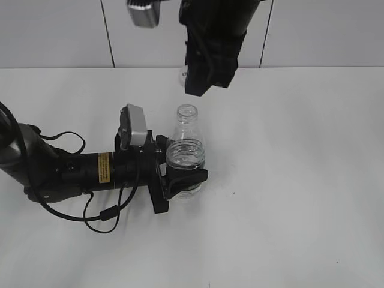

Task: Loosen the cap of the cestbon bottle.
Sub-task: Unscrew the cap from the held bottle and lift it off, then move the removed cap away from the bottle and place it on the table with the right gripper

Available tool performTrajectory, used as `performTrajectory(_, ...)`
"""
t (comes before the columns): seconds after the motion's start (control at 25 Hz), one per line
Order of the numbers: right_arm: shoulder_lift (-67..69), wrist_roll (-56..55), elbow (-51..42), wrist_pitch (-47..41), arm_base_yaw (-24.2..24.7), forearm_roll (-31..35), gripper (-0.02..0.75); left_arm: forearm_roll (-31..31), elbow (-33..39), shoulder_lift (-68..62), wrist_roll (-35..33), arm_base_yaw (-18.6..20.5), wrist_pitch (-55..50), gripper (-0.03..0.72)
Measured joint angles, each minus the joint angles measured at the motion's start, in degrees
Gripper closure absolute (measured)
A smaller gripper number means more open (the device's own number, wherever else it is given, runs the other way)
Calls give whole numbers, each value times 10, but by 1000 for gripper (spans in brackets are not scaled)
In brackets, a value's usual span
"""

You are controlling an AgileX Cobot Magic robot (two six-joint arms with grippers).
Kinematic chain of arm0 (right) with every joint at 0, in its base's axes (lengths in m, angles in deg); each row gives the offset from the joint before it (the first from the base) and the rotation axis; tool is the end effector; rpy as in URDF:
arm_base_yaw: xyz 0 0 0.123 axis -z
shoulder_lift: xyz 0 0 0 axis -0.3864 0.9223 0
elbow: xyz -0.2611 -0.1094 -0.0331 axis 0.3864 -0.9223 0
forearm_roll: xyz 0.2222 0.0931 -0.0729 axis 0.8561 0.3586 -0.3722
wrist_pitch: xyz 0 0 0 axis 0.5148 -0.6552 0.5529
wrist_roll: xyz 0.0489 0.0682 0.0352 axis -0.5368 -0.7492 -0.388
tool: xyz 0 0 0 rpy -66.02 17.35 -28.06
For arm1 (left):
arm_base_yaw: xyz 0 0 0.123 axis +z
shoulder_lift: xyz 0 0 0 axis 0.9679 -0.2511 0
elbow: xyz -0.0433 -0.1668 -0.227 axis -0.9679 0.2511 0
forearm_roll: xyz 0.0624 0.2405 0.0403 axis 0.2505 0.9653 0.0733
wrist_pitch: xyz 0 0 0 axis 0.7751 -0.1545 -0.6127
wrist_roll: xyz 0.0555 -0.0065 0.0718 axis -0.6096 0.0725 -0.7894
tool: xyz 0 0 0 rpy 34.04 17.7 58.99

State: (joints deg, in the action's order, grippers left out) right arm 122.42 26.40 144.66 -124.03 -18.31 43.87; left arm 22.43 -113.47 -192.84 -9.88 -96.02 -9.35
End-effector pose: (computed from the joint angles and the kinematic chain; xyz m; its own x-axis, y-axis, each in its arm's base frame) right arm 0.2993 0.2751 0.3189 0.2082 -0.9365 -0.2823 -0.9600 -0.1403 -0.2424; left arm 0.3035 -0.1944 0.0538 -0.0903 0.1528 -0.9841 0.9739 0.2200 -0.0552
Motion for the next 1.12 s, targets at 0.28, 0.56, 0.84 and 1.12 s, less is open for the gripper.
performTrajectory(0.28,-26,-386,0,-1,43,-14,439,0,0,0,0,0,-1,286)
performTrajectory(0.56,-28,-549,0,21,107,-32,440,-1,0,0,0,0,-1,286)
performTrajectory(0.84,-29,-567,-14,32,192,-73,440,-1,0,0,0,0,-1,286)
performTrajectory(1.12,-30,-568,-128,71,241,-97,441,-1,0,0,0,0,-1,286)
